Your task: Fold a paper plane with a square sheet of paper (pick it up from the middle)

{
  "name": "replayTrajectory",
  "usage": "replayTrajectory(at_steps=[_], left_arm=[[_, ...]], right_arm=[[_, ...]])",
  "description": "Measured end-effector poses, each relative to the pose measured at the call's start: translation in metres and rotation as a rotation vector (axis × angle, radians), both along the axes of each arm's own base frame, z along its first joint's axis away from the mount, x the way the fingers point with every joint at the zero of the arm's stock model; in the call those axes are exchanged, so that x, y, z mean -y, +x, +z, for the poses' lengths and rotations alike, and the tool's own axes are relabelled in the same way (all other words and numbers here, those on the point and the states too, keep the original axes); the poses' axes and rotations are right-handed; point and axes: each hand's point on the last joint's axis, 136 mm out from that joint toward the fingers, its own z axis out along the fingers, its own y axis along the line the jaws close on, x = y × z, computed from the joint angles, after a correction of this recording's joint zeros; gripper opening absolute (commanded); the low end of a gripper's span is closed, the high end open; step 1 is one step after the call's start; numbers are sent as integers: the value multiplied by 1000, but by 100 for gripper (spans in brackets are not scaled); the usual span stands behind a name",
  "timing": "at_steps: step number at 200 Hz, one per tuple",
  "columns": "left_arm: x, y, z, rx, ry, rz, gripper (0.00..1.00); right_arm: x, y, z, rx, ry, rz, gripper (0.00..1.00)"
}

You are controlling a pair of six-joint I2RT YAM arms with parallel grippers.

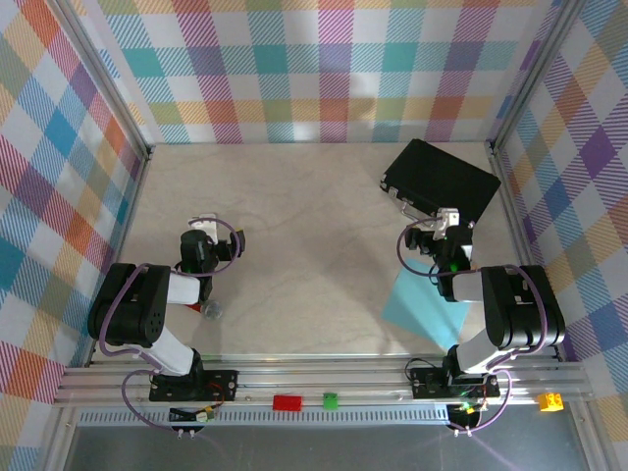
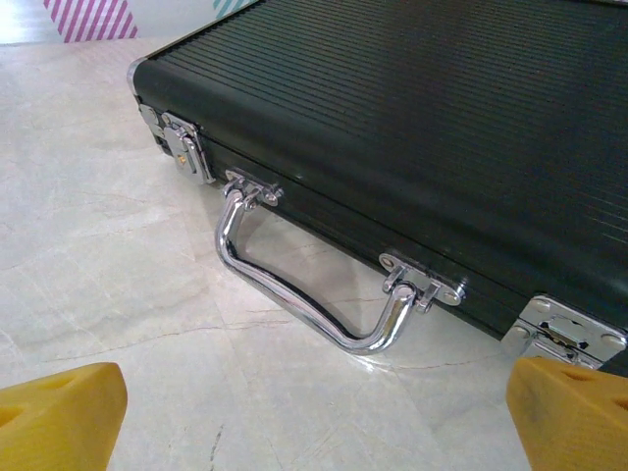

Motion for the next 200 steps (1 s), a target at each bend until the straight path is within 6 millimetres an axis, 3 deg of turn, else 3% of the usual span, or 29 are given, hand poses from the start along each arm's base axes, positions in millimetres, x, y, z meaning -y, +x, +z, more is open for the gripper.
replayTrajectory(at_steps=[43,64,94,135,167,200], left_arm=[[-4,-14,6,39,1,19,100],[-9,-25,20,68,1,46,100],[-14,-23,66,125,-44,93,100],[-19,-26,122,98,-219,187,100],[1,-38,140,6,-358,124,100],[37,-52,128,-196,-460,-23,100]], right_arm=[[-4,-4,4,-31,13,38,99],[-4,-2,33,-19,21,34,99],[-3,-10,78,9,58,12,99],[-6,-35,99,-130,234,-52,99],[-17,-70,84,-314,406,-101,96],[-23,-103,45,-520,552,-204,90]])
